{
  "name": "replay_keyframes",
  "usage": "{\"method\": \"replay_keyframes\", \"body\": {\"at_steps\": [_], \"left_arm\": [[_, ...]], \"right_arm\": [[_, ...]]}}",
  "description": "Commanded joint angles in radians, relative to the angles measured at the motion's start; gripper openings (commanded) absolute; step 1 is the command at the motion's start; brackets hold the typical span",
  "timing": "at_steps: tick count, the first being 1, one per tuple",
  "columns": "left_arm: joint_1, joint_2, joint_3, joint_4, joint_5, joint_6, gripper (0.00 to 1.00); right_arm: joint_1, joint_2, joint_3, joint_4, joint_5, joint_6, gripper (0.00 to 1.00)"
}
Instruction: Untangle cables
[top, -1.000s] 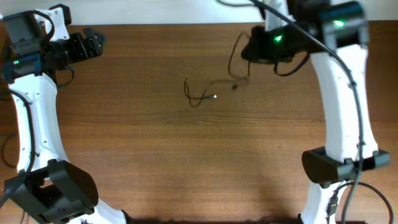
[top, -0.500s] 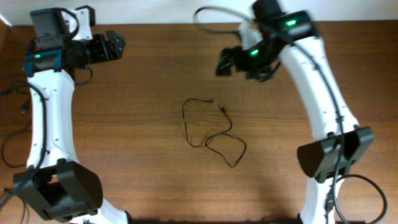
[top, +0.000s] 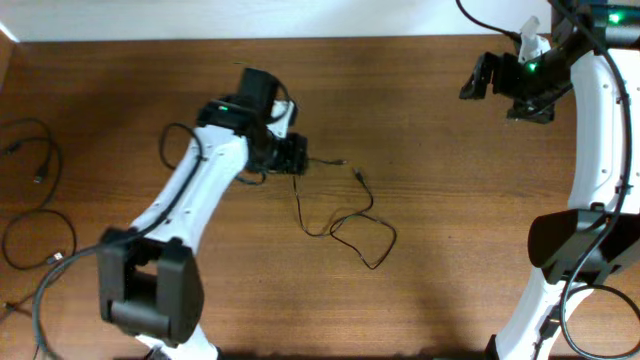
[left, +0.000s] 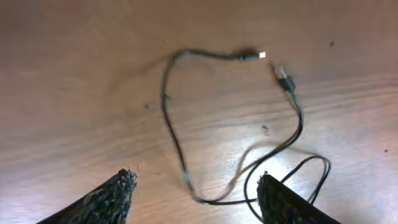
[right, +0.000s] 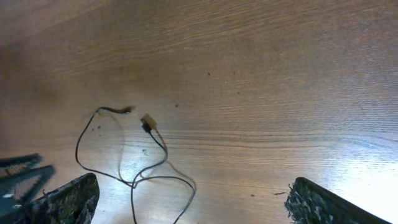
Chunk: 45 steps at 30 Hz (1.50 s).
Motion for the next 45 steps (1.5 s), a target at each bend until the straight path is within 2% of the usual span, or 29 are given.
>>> {"method": "replay_keyframes", "body": {"at_steps": [1,6,7,8,9,10,14,16,17,20,22,23,24,26,28,31,33,35,37,39,40,45], "left_arm": [[-0.073,0.079,-0.019,-0.011,-0.085,-0.093,0.56],[-0.093,0.169,-0.019,-0.014,-0.122,-0.116,0.52],[-0.093,0.171,-0.019,-0.013,-0.121,-0.116,0.48],[-0.093,0.172,-0.019,-0.009,-0.121,-0.116,0.28],[-0.093,0.171,-0.018,0.002,-0.116,-0.116,0.01],[-0.093,0.171,-0.011,0.002,-0.117,-0.105,0.00],[-0.128,0.105,0.043,-0.012,-0.095,0.185,0.00],[-0.177,0.068,0.043,-0.028,0.034,0.365,0.00],[-0.204,0.066,0.043,-0.045,0.084,0.400,0.00],[-0.287,0.066,0.043,-0.104,0.093,0.420,0.00],[-0.326,0.066,0.041,-0.111,0.094,0.420,0.21],[-0.356,0.066,0.041,-0.106,0.088,0.420,0.70],[-0.371,0.067,0.041,-0.102,0.076,0.420,0.82],[-0.382,0.067,0.041,-0.095,0.038,0.420,0.96],[-0.381,0.067,0.041,-0.093,0.045,0.420,0.93],[-0.404,0.068,0.038,-0.122,0.163,0.552,0.93],[-0.439,0.072,0.013,-0.110,0.126,0.570,0.94],[-0.464,0.088,-0.031,-0.068,0.056,0.566,0.91],[-0.467,0.116,-0.058,-0.006,-0.011,0.501,0.89],[-0.467,0.170,-0.071,0.064,-0.028,0.485,0.84],[-0.467,0.197,-0.072,0.095,-0.029,0.485,0.79],[-0.470,0.233,-0.073,0.166,-0.118,0.433,0.73]], "right_arm": [[0.000,-0.027,0.013,-0.008,0.026,-0.013,0.99],[0.000,-0.027,0.013,-0.042,0.055,-0.042,0.99],[0.000,-0.027,0.013,-0.045,0.055,-0.042,0.99],[0.000,-0.027,0.013,-0.045,0.055,-0.042,0.99],[0.000,-0.027,0.013,-0.045,0.055,-0.042,0.99],[0.000,-0.027,0.013,-0.044,0.055,-0.042,0.99],[0.000,-0.027,0.013,-0.041,0.056,-0.043,0.99],[0.000,-0.027,0.013,-0.041,0.055,-0.043,0.99],[0.000,-0.027,0.013,-0.041,0.055,-0.043,0.99],[0.000,-0.027,0.013,-0.041,0.055,-0.045,0.99],[0.000,-0.027,0.013,-0.041,0.055,-0.047,0.99],[0.000,-0.027,0.013,-0.042,0.055,-0.046,0.99],[0.000,-0.027,0.013,-0.042,0.055,-0.046,0.99],[0.000,-0.027,0.013,-0.045,0.055,-0.066,0.99],[0.000,-0.027,0.013,-0.045,0.055,-0.072,0.99],[0.000,-0.027,0.013,-0.045,0.055,-0.087,0.99],[0.000,-0.027,0.013,-0.045,0.055,-0.091,0.99],[0.000,-0.027,0.013,-0.045,0.055,-0.091,0.99],[0.000,-0.027,0.013,-0.045,0.055,-0.091,0.99],[0.000,-0.027,0.013,-0.045,0.055,-0.091,0.99],[0.000,-0.027,0.013,-0.045,0.055,-0.091,0.99],[0.000,-0.027,0.013,-0.045,0.055,-0.109,0.99]]}}
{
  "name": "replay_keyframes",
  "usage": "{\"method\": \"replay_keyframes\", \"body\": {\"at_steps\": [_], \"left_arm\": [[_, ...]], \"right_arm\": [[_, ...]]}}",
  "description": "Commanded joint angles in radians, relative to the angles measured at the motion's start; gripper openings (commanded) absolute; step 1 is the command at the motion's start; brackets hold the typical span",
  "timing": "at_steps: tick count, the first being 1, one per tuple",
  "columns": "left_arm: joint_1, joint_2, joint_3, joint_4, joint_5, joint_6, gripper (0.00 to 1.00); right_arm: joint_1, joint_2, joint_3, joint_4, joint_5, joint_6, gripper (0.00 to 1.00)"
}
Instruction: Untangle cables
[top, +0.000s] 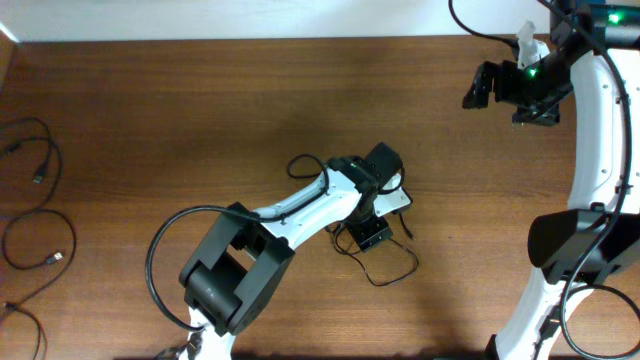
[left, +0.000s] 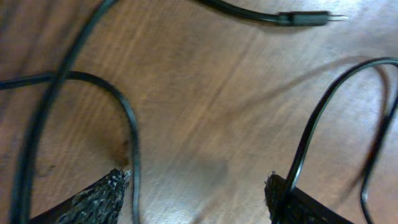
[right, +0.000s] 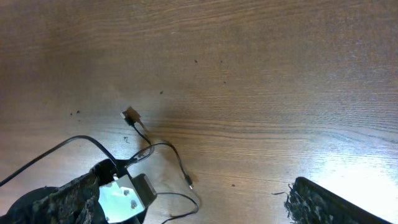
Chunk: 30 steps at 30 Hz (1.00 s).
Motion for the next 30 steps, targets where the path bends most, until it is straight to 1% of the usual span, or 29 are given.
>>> {"method": "replay_keyframes", "body": {"at_steps": [1,2,3,4,6,8,10,13,14,16,17,19,20,21,22,24,27,28,29,30], "left_arm": [[-0.007,0.026,-0.009,0.049,-0.064,-0.047,0.72],[-0.011,0.037,-0.009,0.053,-0.066,-0.047,0.68],[-0.011,0.042,-0.009,0.053,-0.066,-0.047,0.61],[-0.011,0.042,-0.009,0.053,-0.066,-0.047,0.46],[-0.009,0.042,0.012,0.029,-0.074,-0.052,0.00],[0.003,0.042,0.070,0.007,-0.171,-0.114,0.00],[0.043,0.040,0.183,-0.048,-0.267,-0.151,0.00],[0.195,0.036,0.477,-0.178,-0.303,-0.151,0.00],[0.278,0.036,0.586,-0.186,-0.317,-0.151,0.00],[0.377,0.036,0.677,-0.168,-0.336,-0.150,0.00],[0.468,0.036,0.714,-0.119,-0.353,-0.150,0.00],[0.576,0.037,0.716,-0.037,-0.353,-0.150,0.00],[0.669,0.051,0.716,0.030,-0.353,-0.151,0.00],[0.721,0.068,0.716,0.078,-0.353,-0.151,0.00],[0.802,0.101,0.716,0.173,-0.350,-0.151,0.00],[0.876,0.153,0.716,0.269,-0.349,-0.151,0.00],[0.966,0.259,0.716,0.370,-0.347,-0.151,0.00],[0.983,0.286,0.716,0.391,-0.347,-0.151,0.04],[1.003,0.313,0.716,0.414,-0.347,-0.151,0.19],[1.017,0.327,0.716,0.422,-0.346,-0.151,0.63]], "right_arm": [[0.000,-0.027,0.013,0.000,0.012,-0.019,0.99],[0.000,-0.027,0.013,0.000,0.012,-0.019,0.99],[0.000,-0.027,0.013,0.000,0.011,-0.023,0.99],[0.000,-0.027,0.013,0.000,0.012,-0.023,0.99],[0.000,-0.027,0.013,-0.001,0.012,-0.023,0.99],[0.000,-0.027,0.013,0.000,0.012,-0.023,0.99],[0.000,-0.027,0.013,-0.001,0.012,-0.026,0.99],[0.000,-0.027,0.013,-0.001,0.011,-0.026,0.99],[0.000,-0.027,0.013,-0.001,0.011,-0.026,0.99],[0.000,-0.027,0.013,-0.004,0.011,-0.026,0.99],[0.000,-0.027,0.013,-0.005,0.011,-0.026,0.99],[0.000,-0.027,0.013,-0.005,0.008,-0.026,0.99],[0.000,-0.027,0.013,-0.005,0.008,-0.026,0.99],[0.000,-0.027,0.013,-0.008,0.008,-0.026,0.99],[0.000,-0.027,0.013,-0.010,0.008,-0.026,0.99],[0.000,-0.027,0.013,-0.013,0.008,-0.026,0.99],[0.000,-0.027,0.013,-0.016,0.008,-0.026,0.99],[0.000,-0.027,0.013,-0.016,0.008,-0.026,0.99],[0.000,-0.027,0.013,-0.019,0.008,-0.026,0.99],[0.000,-0.027,0.013,-0.021,0.008,-0.026,0.99]]}}
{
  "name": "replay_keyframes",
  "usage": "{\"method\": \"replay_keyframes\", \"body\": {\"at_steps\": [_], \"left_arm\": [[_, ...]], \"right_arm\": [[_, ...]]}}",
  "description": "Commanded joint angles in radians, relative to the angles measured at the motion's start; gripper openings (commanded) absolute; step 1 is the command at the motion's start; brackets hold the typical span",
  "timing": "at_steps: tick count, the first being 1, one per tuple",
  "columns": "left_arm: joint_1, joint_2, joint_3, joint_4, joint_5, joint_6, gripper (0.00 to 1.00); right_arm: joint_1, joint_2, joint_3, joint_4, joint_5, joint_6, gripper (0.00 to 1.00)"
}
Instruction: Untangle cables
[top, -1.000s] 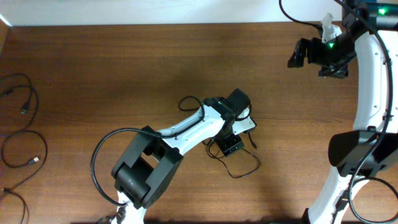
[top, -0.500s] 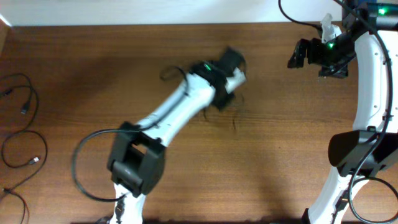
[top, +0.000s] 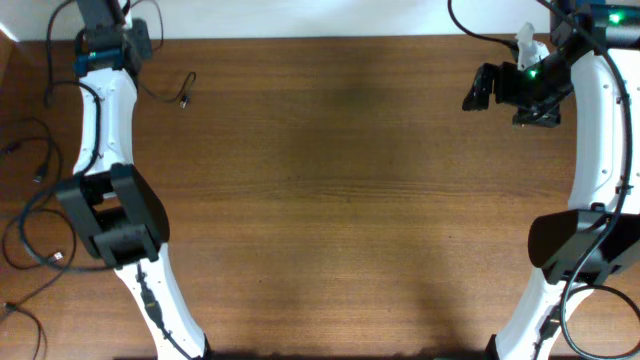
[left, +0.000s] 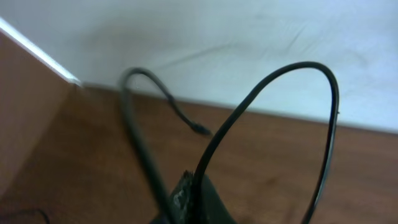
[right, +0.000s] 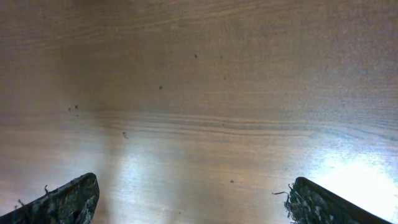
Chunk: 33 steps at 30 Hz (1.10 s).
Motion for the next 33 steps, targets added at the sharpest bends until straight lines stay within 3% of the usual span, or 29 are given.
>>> {"method": "replay_keyframes", "body": {"at_steps": [1,7,13,18,20,25,33], "left_arm": [[0.057,0.079,0.005,0.046,0.004,-0.016,0.99],[0.077,0.004,0.010,0.000,0.004,-0.026,1.00],[0.077,-0.098,0.010,-0.308,0.118,-0.068,0.99],[0.077,-0.341,0.011,-0.394,0.138,-0.068,0.99],[0.077,-0.492,0.011,-0.482,0.228,-0.068,0.99],[0.074,-0.657,0.011,-0.717,0.384,-0.068,0.99],[0.076,-0.662,0.011,-0.980,0.386,-0.068,0.99]], "right_arm": [[0.000,-0.026,0.013,-0.007,0.008,-0.014,0.99],[0.000,-0.026,0.013,-0.013,0.008,-0.014,0.99],[0.000,-0.026,0.013,-0.014,0.008,-0.014,0.99],[0.000,-0.035,0.014,-0.028,0.009,-0.014,0.99],[0.000,-0.078,0.016,-0.011,0.009,-0.014,0.99],[0.000,-0.298,0.016,0.001,0.077,-0.014,0.99],[0.000,-0.499,0.012,-0.039,0.087,-0.014,0.99]]}}
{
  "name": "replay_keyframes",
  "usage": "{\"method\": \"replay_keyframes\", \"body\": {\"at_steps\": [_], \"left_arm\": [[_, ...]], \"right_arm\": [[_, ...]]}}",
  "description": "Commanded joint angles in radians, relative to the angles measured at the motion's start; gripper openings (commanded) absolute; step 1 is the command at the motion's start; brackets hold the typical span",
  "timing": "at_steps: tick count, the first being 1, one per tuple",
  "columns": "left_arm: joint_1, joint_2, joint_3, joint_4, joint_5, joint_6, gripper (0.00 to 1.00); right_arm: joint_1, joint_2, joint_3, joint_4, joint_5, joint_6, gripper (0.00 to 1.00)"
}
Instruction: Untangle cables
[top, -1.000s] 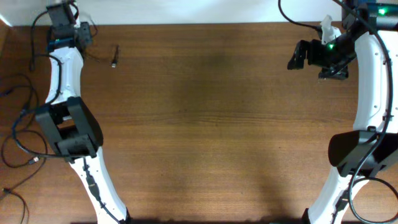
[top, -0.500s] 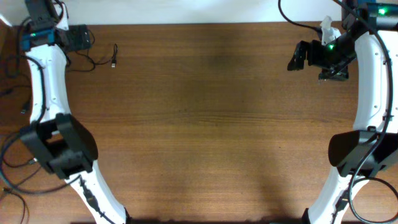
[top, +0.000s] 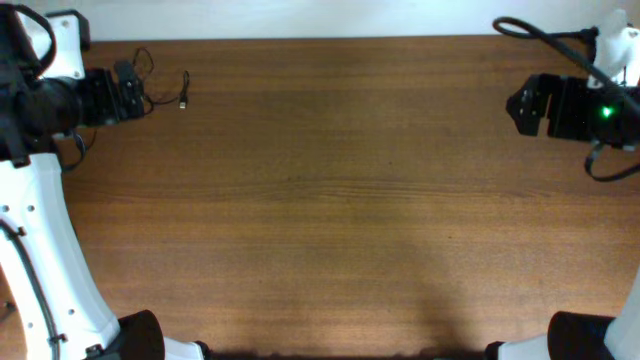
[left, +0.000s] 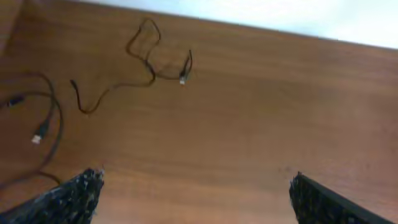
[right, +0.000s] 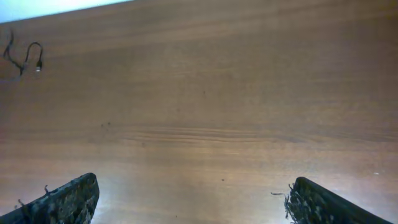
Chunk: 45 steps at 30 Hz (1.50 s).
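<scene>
One thin black cable (top: 186, 88) lies loosely curled at the table's far left back, its plug end (left: 182, 79) pointing toward the middle; the right wrist view shows the cable (right: 25, 55) small at top left. My left gripper (top: 128, 88) hovers just left of it, open and holding nothing (left: 196, 199). A second dark cable (left: 53, 118) with a light plug lies further left. My right gripper (top: 522, 105) is at the far right, open over bare wood (right: 193, 202).
The wooden table (top: 330, 200) runs between the two arms. A white wall borders its back edge (left: 280, 18). The left arm's white links (top: 35, 230) stand along the left edge.
My left gripper was shut on the black cable, lifted near the back left corner; now it is open and the cable lies on the table there. The right gripper has shifted right.
The cable first lay looped in the middle of the table with my left gripper open beside it. Then the gripper was down among its loops. Later the cable was held at the back left corner, the middle bare. Now it rests released at the far left.
</scene>
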Motion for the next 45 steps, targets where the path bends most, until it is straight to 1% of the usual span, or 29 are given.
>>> {"method": "replay_keyframes", "body": {"at_steps": [1,6,13,20,23,24,26,29,36,38,40,42,45], "left_arm": [[0.001,0.002,-0.001,-0.044,0.018,-0.013,0.99],[0.001,0.002,-0.001,-0.058,0.018,-0.013,0.99],[0.001,0.002,-0.001,-0.058,0.018,-0.013,0.99],[0.001,0.002,-0.001,-0.058,0.018,-0.013,0.99],[0.001,0.002,-0.001,-0.058,0.018,-0.013,0.99],[0.001,0.002,-0.001,-0.058,0.018,-0.013,0.99],[0.001,0.002,-0.001,-0.058,0.018,-0.013,0.99],[0.001,0.002,-0.001,-0.058,0.018,-0.013,0.99],[0.001,0.002,-0.001,-0.058,0.018,-0.013,0.99],[0.001,0.002,-0.001,-0.058,0.018,-0.013,0.99],[0.001,0.002,-0.001,-0.058,0.018,-0.013,0.99],[0.001,0.002,-0.001,-0.058,0.018,-0.013,0.99],[0.001,0.002,-0.001,-0.058,0.018,-0.013,0.99]], "right_arm": [[0.000,-0.036,0.000,-0.006,0.018,-0.011,0.99],[0.000,-0.093,0.000,-0.006,0.018,-0.007,0.99],[0.000,-0.099,0.000,-0.006,0.002,0.019,0.99],[0.000,-0.146,0.001,-0.006,-0.098,0.019,0.99],[0.000,-0.144,0.000,-0.006,-0.107,0.019,0.99],[0.000,-0.144,0.000,-0.006,-0.164,0.019,0.99],[0.000,-0.144,0.000,0.006,-0.358,0.019,0.99],[0.000,-0.137,0.000,0.020,-0.417,0.019,0.99],[0.000,-0.135,0.000,-0.006,-0.419,0.018,0.99],[0.000,-0.135,0.000,-0.006,-0.349,0.018,0.99],[0.000,-0.135,0.000,-0.006,-0.219,0.017,0.99],[0.000,-0.135,0.000,-0.005,-0.157,0.013,0.99],[0.000,-0.136,0.000,-0.006,-0.138,-0.099,0.99]]}}
